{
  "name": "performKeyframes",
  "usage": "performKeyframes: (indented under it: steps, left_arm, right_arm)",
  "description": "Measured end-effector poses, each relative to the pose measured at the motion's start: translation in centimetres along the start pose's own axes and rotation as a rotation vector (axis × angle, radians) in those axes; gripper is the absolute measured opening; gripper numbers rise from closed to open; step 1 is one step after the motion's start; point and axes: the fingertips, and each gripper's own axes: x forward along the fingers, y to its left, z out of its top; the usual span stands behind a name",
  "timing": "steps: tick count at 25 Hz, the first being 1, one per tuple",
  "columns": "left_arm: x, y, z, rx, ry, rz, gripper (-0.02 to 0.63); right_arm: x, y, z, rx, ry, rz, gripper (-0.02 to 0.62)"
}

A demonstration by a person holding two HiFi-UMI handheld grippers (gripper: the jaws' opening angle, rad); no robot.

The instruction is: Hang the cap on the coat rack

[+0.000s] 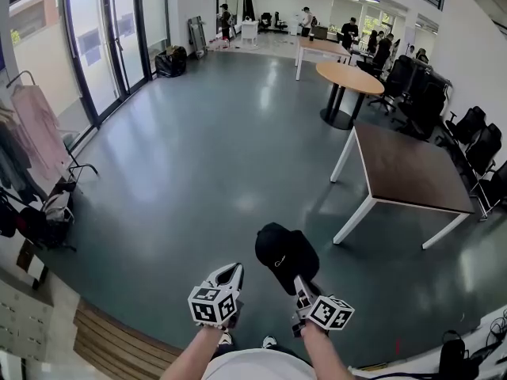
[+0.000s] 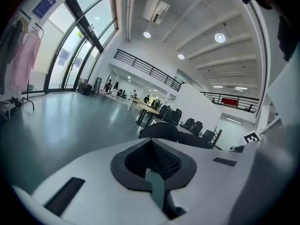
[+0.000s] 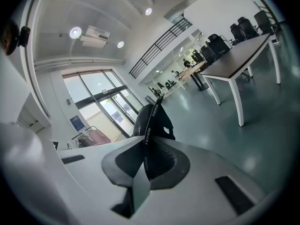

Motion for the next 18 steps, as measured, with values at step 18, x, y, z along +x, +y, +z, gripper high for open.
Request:
performKeyframes:
  steps: [18]
  left_arm:
    - [-0.3,0.3,2.1,0.033,-0.039,0.063,0.003]
  right_arm:
    - [1.1,2.0,4.6,-0.151,-0.068,0.04,0.017]
